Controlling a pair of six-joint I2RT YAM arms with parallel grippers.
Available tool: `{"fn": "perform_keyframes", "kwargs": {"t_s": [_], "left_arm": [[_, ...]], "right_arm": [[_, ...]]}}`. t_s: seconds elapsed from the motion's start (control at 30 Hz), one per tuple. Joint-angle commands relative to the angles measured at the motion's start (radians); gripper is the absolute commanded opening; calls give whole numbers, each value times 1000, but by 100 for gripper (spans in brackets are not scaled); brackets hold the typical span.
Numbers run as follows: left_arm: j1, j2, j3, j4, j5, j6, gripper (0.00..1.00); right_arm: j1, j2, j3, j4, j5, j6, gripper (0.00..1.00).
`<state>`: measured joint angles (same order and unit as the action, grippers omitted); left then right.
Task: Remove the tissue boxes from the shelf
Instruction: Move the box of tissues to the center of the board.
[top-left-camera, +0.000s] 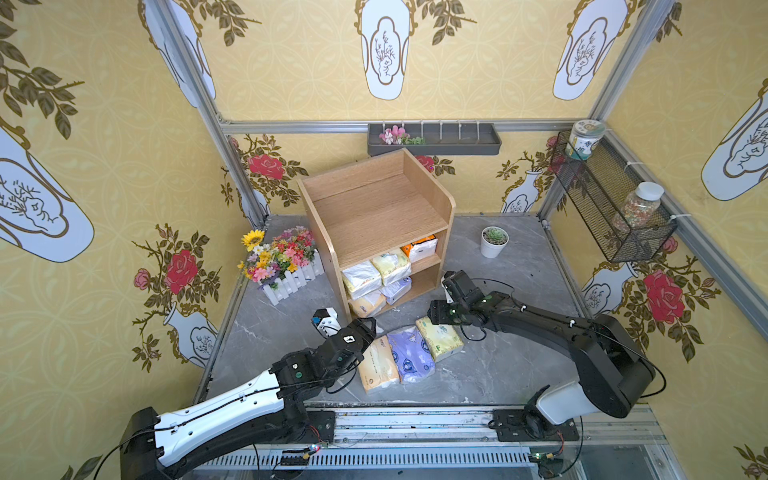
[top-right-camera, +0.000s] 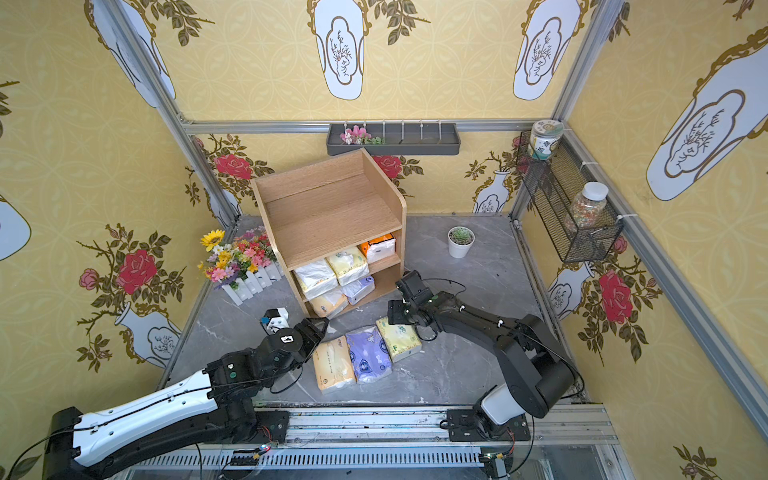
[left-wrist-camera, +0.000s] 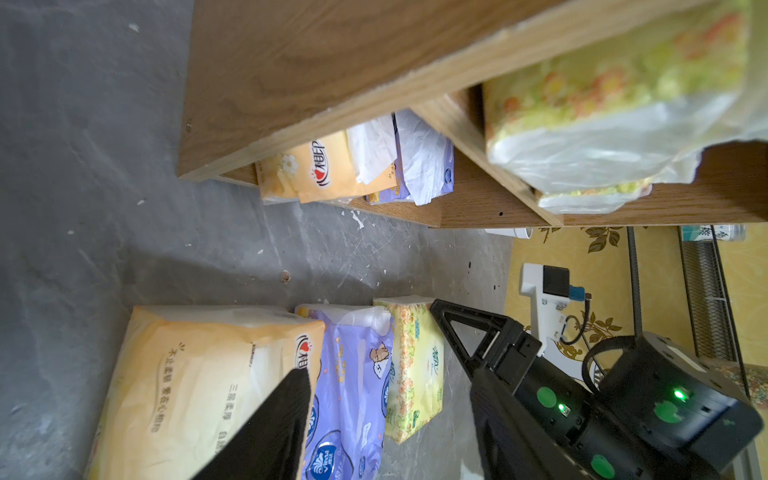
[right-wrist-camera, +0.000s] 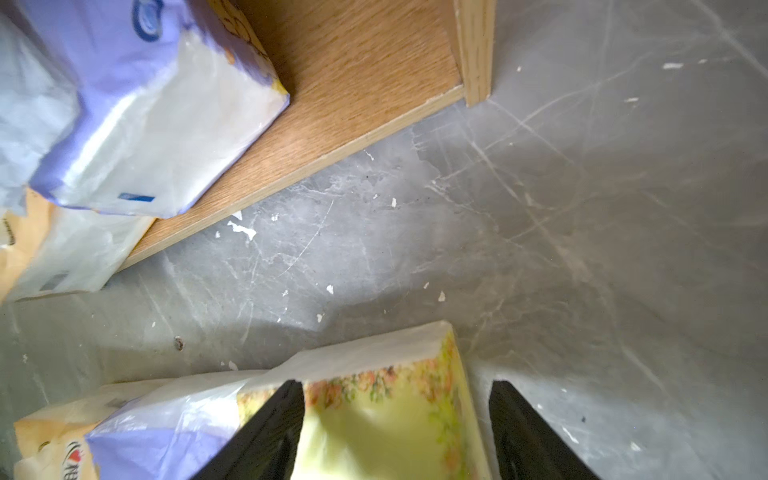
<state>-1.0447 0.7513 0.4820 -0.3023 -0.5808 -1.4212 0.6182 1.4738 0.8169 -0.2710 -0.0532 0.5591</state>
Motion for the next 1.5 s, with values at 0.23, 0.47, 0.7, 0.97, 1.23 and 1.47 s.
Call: {"fn": "perform_keyframes", "kwargs": {"t_s": [0.23,0.47,0.7,0.97,1.23,1.47], "left_arm": [[6,28,9,36,2,20,67],[7,31,17,40,4,27,67],[6,22,21,24,10,27,67],[8,8,12,16,9,21,67],[7,-7,0,17,-2,18,67],[9,12,6,36,3,26,67]], "right_arm": [[3,-117,-65,-79,-34,49,72],[0,-109,1,-83,5,17,75],[-2,76,155,-172,92,-11,72],[18,153,152,-130,76,14,68],[48,89,93,-173,68,32,66],[49,-39,58,-232,56,51,74]]}}
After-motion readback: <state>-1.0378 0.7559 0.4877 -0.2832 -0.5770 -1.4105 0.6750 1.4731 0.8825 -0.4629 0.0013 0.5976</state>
